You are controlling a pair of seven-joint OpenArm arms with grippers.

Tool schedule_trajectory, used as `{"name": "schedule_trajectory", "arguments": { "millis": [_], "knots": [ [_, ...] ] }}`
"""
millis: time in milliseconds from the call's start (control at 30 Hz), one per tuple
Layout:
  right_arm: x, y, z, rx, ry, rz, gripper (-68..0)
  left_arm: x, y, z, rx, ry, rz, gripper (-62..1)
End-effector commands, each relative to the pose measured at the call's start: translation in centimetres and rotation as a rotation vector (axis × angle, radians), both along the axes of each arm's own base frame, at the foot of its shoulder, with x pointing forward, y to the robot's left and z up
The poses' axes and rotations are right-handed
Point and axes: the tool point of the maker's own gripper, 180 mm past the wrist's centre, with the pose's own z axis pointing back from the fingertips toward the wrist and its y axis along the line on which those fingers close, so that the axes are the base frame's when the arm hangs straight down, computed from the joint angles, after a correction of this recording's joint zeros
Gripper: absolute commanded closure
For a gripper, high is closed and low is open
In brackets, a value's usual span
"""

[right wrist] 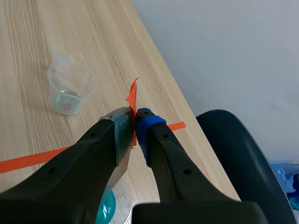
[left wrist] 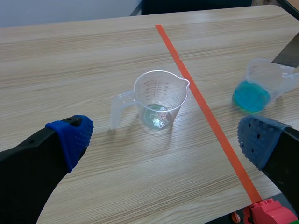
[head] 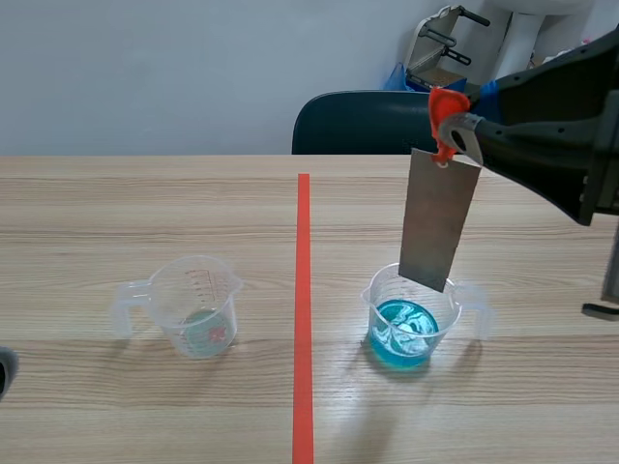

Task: Do the redox reaction experiment

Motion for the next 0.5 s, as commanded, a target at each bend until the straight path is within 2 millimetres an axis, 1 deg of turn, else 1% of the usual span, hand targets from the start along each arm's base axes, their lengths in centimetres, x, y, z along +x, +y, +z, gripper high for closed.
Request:
{"name": "schedule_trajectory", "arguments": {
  "millis": [0,467],
  "knots": [
    [0.02,0.35,1.21,0.022,-0.034,0.01,-0.8,0.32,-0.26,0.82,-0.012,-0.032,-0.002,-62.3],
    [0.04,0.31,1.08,0.011,-0.039,0.01,-0.8,0.32,-0.26,0.81,-0.012,-0.032,-0.002,-62.3]
  ]
}}
